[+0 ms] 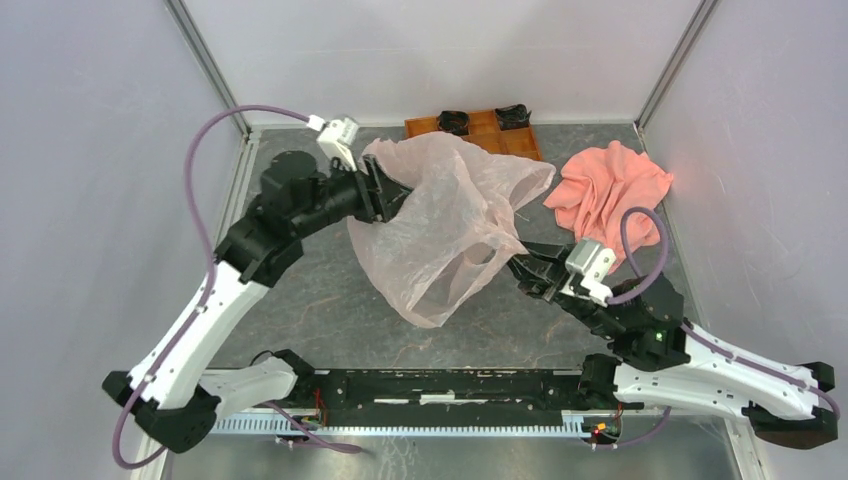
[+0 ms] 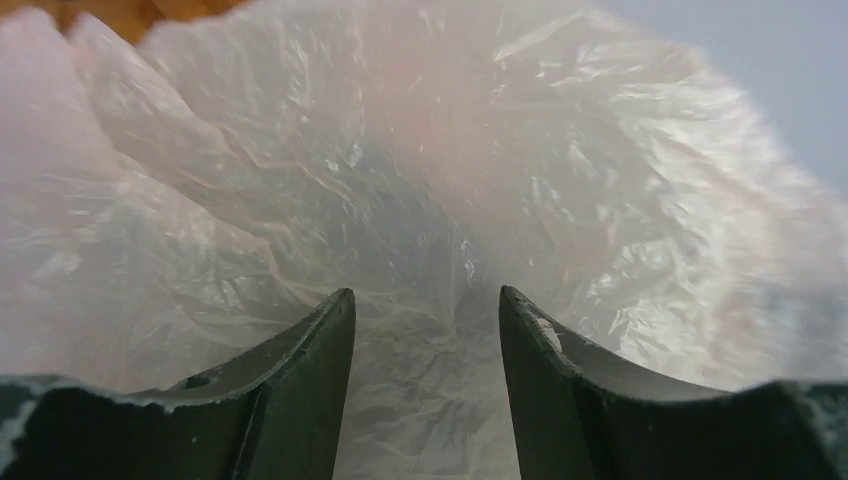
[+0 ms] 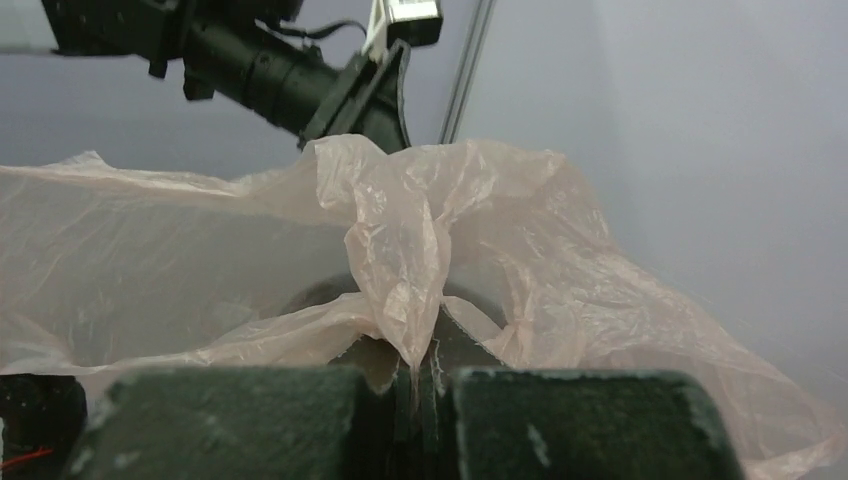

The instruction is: Put the trash bags into the trash bin

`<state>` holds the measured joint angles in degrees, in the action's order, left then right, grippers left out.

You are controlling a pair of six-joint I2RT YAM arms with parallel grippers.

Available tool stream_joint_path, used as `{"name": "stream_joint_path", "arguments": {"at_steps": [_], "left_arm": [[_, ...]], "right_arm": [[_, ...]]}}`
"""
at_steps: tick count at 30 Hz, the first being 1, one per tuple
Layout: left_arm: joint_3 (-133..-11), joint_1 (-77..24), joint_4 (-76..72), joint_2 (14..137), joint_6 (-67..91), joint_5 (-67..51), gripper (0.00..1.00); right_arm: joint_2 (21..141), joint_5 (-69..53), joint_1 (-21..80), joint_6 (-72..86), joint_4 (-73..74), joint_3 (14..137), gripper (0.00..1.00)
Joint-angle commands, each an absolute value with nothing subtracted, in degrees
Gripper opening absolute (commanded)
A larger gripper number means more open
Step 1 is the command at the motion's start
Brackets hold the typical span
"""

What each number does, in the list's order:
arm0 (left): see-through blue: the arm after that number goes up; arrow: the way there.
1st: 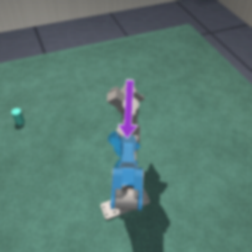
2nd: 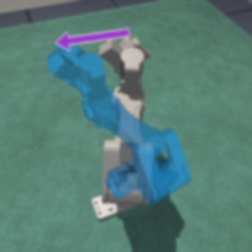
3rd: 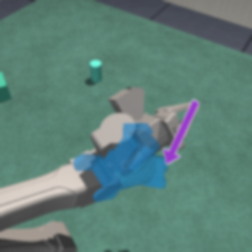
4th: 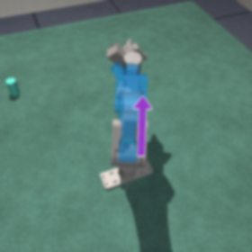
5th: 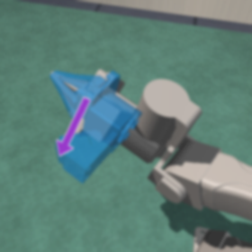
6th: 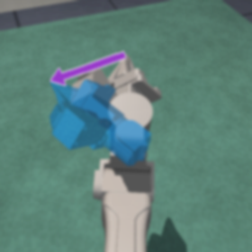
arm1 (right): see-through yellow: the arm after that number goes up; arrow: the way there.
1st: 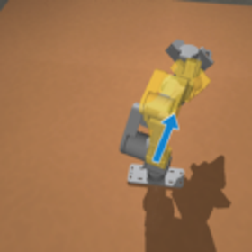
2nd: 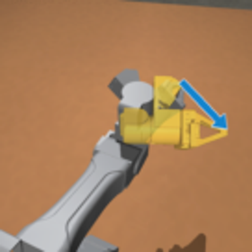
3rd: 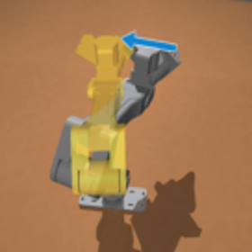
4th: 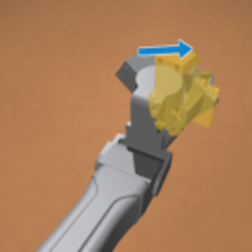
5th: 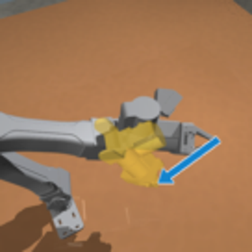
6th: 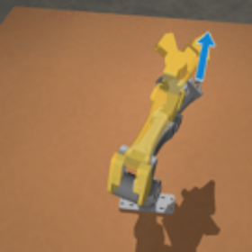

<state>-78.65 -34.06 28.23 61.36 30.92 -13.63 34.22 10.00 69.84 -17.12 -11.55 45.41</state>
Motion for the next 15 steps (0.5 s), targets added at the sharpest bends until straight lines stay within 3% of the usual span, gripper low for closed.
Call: {"name": "stream_joint_path", "arguments": {"at_steps": [1, 9, 15], "left_arm": [[-72.7, -36.2, 25.6, 65.9, 33.2, -12.7, 0.61], [-70.9, -37.9, 25.8, 72.4, 32.4, -8.6, 0.62], [-68.7, -38.3, 23.8, 73.2, 32.8, -9.1, 0.66]], "right_arm": [[38.6, 15.4, 69.9, -13.6, -19.8, 48.8, 0.0], [48.8, 24.0, 69.9, -10.0, -18.4, 60.0, 0.0], [49.8, 25.8, 69.8, -9.3, -19.1, 57.9, 0.0]]}}
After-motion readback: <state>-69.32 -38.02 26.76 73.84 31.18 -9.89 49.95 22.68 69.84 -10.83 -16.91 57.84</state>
